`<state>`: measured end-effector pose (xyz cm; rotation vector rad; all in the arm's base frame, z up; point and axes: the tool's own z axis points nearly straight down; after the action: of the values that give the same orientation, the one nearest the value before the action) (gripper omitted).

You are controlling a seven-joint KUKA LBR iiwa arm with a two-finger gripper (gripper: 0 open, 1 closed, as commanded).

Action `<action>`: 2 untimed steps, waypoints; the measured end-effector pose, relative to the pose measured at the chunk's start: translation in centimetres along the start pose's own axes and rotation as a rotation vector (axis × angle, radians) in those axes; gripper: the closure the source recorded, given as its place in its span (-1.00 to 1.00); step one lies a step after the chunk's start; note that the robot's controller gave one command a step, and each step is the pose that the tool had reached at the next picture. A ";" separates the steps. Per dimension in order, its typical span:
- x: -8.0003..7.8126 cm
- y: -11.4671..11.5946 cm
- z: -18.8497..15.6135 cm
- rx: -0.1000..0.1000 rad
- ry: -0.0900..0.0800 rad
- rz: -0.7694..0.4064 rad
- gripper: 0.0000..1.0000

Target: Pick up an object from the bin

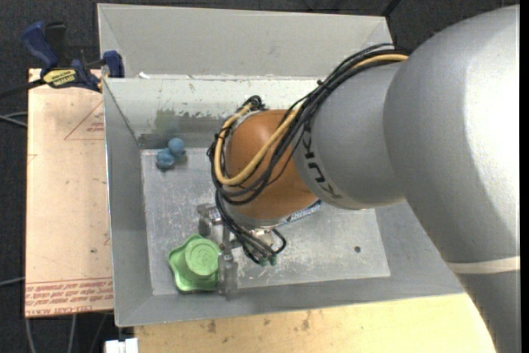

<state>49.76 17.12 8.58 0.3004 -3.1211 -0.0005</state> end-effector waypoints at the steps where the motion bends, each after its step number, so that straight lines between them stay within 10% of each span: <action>1: 0.2 3.7 1.4 -0.001 -0.020 -0.062 -1.00; 2: 0.2 3.5 1.4 -0.001 -0.017 -0.056 1.00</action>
Offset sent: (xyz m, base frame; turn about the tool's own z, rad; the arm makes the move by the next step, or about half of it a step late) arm -0.0126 0.0340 -0.0158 -0.0591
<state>48.83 20.56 7.17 0.3895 -3.1279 -0.0047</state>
